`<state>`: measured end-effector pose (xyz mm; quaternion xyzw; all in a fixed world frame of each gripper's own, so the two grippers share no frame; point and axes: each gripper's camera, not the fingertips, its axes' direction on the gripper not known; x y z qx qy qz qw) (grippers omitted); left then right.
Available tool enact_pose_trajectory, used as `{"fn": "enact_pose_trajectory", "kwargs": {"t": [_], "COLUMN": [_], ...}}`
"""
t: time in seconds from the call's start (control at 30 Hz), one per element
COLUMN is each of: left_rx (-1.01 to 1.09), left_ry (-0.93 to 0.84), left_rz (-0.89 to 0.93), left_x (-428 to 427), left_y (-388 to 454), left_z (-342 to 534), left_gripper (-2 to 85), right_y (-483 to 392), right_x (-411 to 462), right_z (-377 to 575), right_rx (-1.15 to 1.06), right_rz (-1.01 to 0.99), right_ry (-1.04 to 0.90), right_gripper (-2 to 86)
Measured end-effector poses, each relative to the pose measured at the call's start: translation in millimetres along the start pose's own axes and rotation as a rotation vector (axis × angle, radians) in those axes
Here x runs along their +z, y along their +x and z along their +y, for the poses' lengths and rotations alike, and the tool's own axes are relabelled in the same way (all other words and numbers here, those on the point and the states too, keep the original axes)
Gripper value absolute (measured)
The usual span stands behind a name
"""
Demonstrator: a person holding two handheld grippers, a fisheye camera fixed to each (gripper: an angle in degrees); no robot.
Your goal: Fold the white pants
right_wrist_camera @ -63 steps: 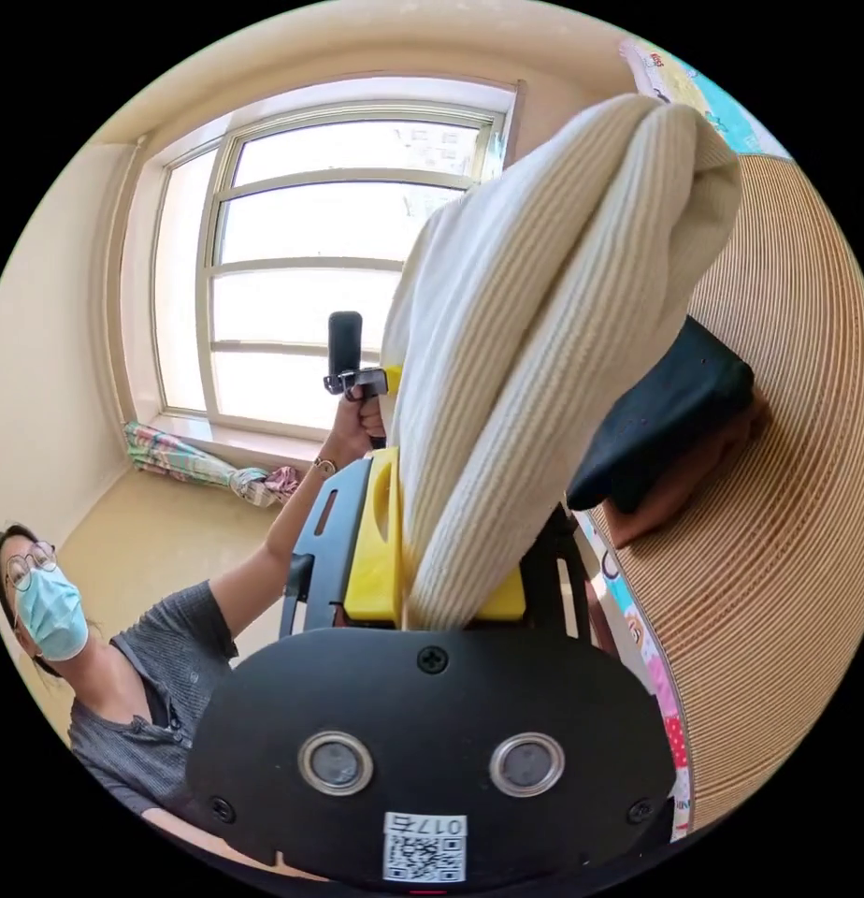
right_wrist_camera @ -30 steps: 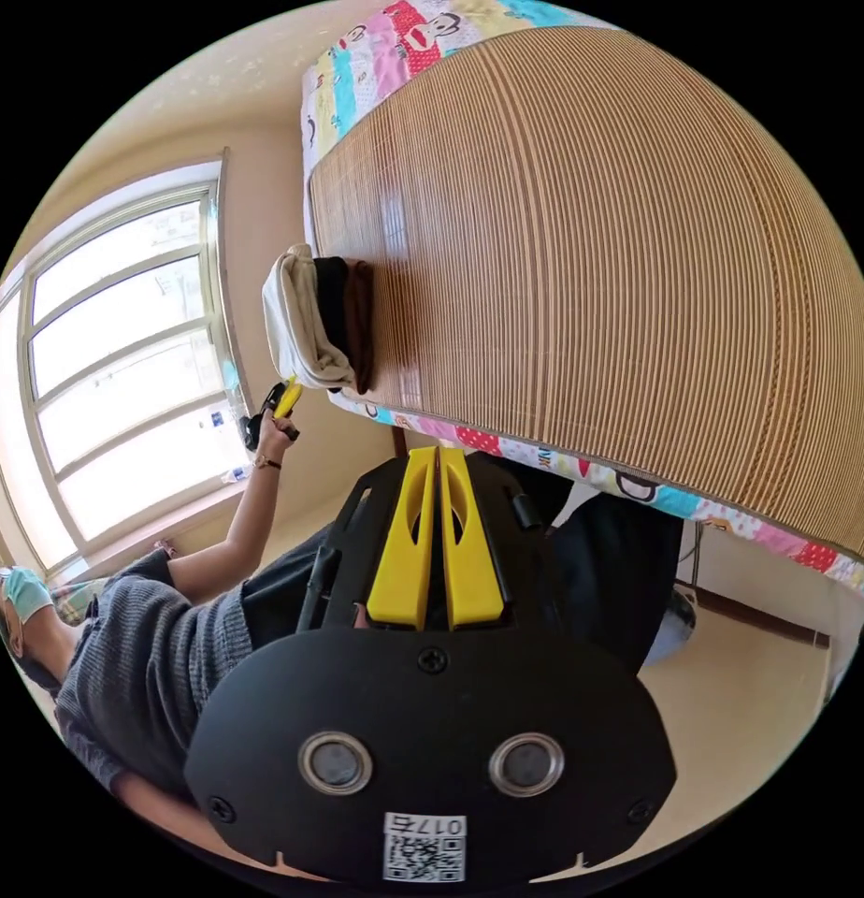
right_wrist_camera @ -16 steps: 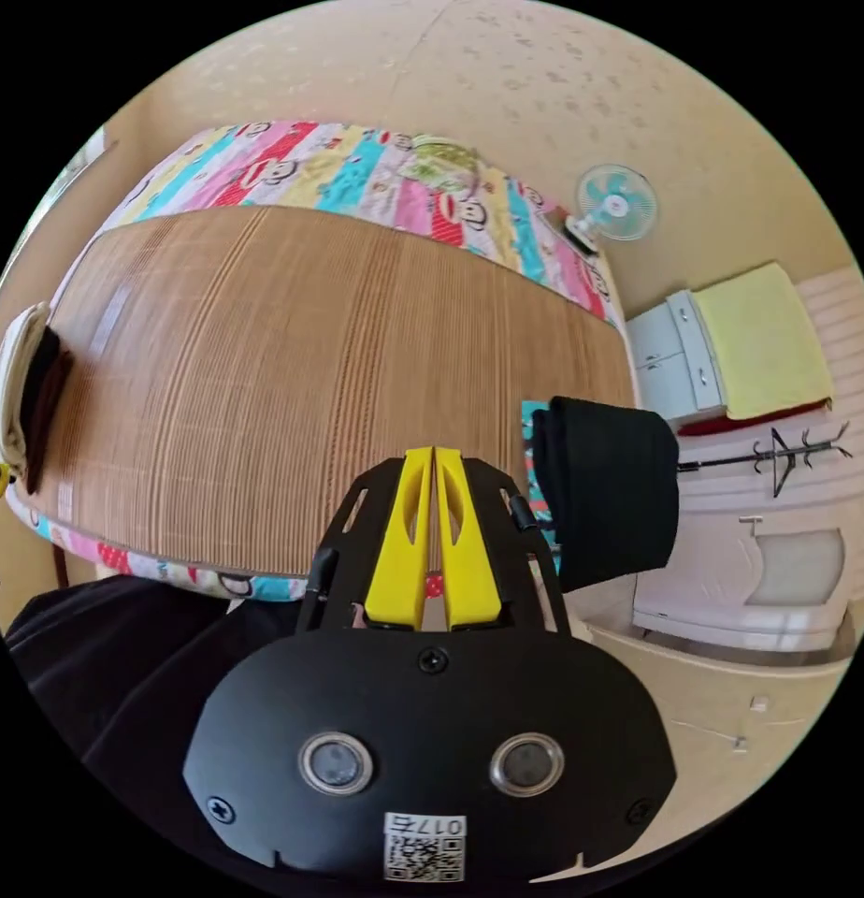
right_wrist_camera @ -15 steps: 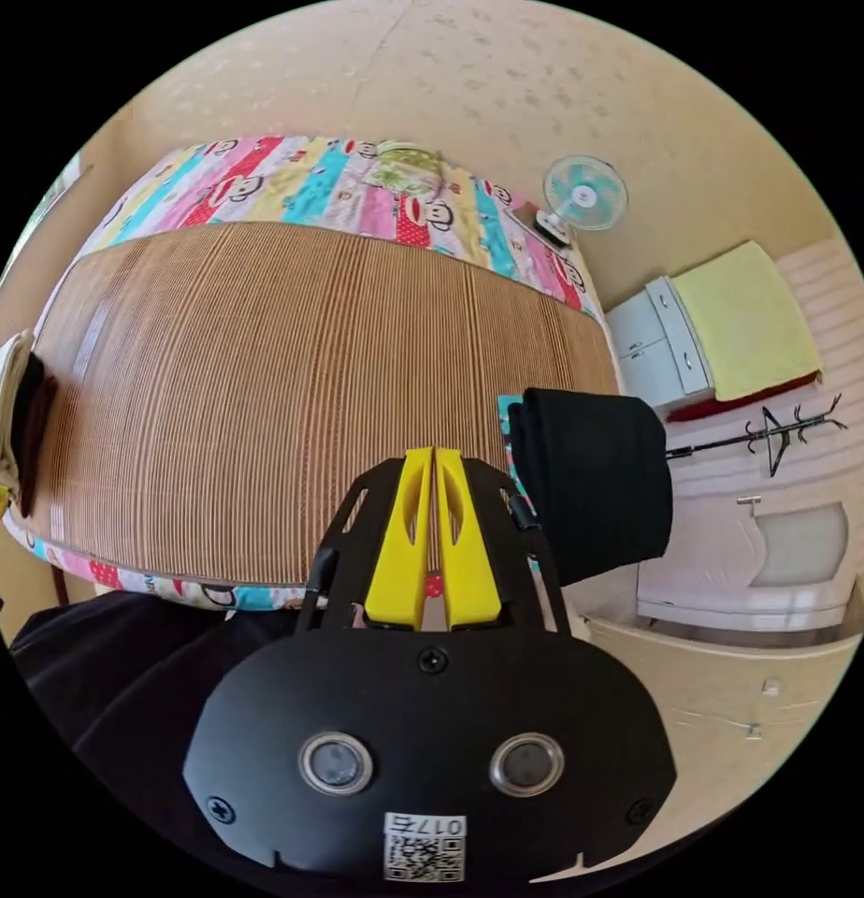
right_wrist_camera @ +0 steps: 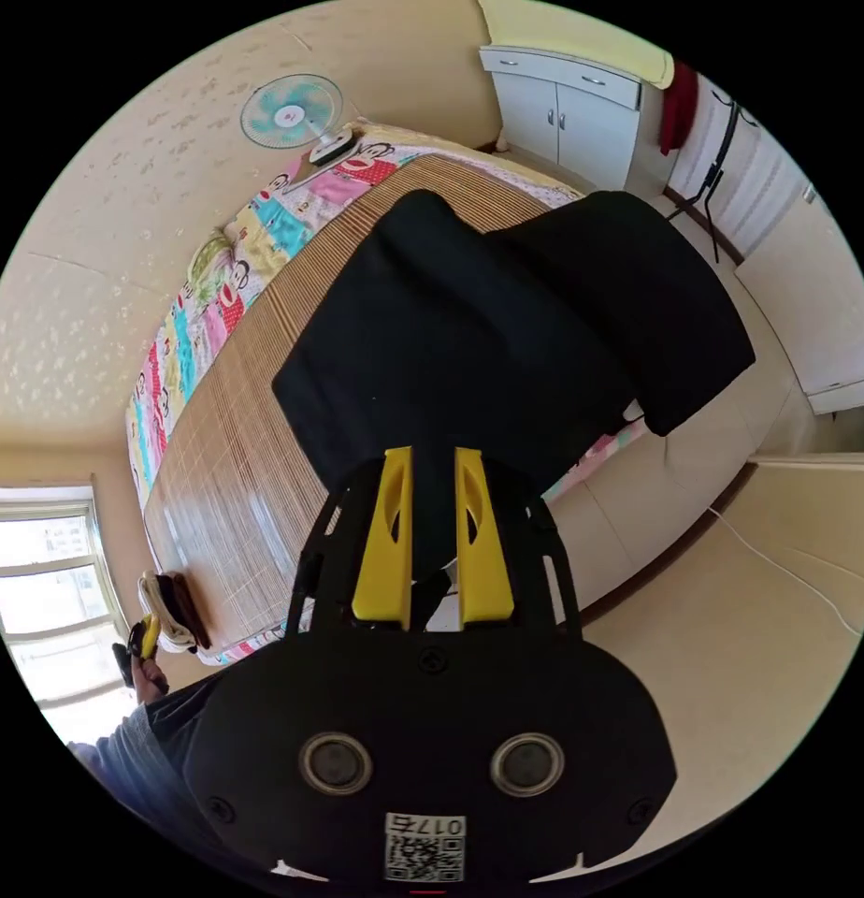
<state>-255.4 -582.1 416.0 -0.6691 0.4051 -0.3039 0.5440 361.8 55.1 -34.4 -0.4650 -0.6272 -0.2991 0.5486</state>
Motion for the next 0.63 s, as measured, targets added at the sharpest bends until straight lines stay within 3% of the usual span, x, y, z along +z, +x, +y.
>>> {"fn": "enact_pose_trajectory", "kwargs": {"t": [0.07, 0.2, 0.3, 0.4, 0.5, 0.57, 0.63], "left_rx": [-0.032, -0.089, -0.141, -0.213, -0.276, -0.300, -0.306], "left_ry": [0.025, 0.093, 0.151, 0.201, 0.237, 0.244, 0.243], "left_rz": [0.029, 0.019, -0.003, 0.029, 0.060, 0.070, 0.082], "left_x": [-0.4, -13.4, -25.9, -33.8, -37.6, -37.7, -36.5], "left_y": [-1.4, -14.6, -30.9, -50.8, -67.0, -73.1, -75.1], "left_z": [6.6, 25.8, 42.6, 59.8, 73.2, 75.9, 73.4], "left_gripper": [7.2, 7.1, 7.1, 7.2, 7.3, 7.1, 7.1], "right_y": [29.3, 42.6, 56.5, 70.6, 91.3, 103.7, 99.5], "right_x": [30.7, 77.2, 85.2, 66.9, 52.9, 46.0, 43.5], "right_z": [-23.5, -47.8, -59.6, -56.2, -54.8, -57.8, -61.1], "right_rx": [0.048, 0.036, 0.070, 0.072, 0.041, -0.046, -0.139], "right_rz": [0.019, 0.117, 0.116, 0.066, -0.155, -0.469, -0.637], "right_ry": [-0.086, -0.157, -0.159, -0.038, 0.047, 0.115, 0.169], "right_gripper": [14.2, 14.4, 9.6, 3.4, 1.8, 1.2, 1.0]}}
